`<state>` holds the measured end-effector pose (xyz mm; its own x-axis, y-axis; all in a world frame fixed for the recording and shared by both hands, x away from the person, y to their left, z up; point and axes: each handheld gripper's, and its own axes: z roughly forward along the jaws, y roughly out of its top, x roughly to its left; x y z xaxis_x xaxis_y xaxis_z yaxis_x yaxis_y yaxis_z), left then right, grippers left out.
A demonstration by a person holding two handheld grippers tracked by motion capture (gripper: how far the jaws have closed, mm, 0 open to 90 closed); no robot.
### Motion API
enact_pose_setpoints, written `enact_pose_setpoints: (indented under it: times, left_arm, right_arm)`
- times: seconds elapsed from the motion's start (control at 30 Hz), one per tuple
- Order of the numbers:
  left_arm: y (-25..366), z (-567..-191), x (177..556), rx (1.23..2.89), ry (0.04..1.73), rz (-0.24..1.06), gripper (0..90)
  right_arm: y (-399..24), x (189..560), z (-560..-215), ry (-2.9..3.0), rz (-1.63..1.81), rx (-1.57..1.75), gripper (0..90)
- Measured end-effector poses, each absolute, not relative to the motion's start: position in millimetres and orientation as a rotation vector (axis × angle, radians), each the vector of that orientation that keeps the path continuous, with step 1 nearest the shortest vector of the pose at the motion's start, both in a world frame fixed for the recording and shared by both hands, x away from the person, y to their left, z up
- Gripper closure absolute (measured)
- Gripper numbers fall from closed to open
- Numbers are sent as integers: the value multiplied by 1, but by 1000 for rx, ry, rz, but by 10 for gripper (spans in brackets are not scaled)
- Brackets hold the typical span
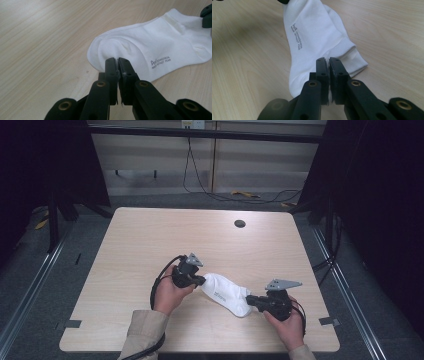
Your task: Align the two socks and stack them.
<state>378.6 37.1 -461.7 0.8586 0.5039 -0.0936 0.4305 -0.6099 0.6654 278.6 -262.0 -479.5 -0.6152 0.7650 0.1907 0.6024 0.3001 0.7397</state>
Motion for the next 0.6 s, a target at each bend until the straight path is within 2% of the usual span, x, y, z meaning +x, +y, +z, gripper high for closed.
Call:
enact_pose_setpoints:
  times: [0.3, 0.6]
  left_arm:
    - [34, -468, 381, 2308, 685, 145, 865]
    - [33, -463, 380, 2288, 662, 165, 865]
  right_arm:
    - [-261, 278, -483, 2362, 1121, 1253, 811]
    - [-259, 276, -481, 2361, 1102, 1236, 855]
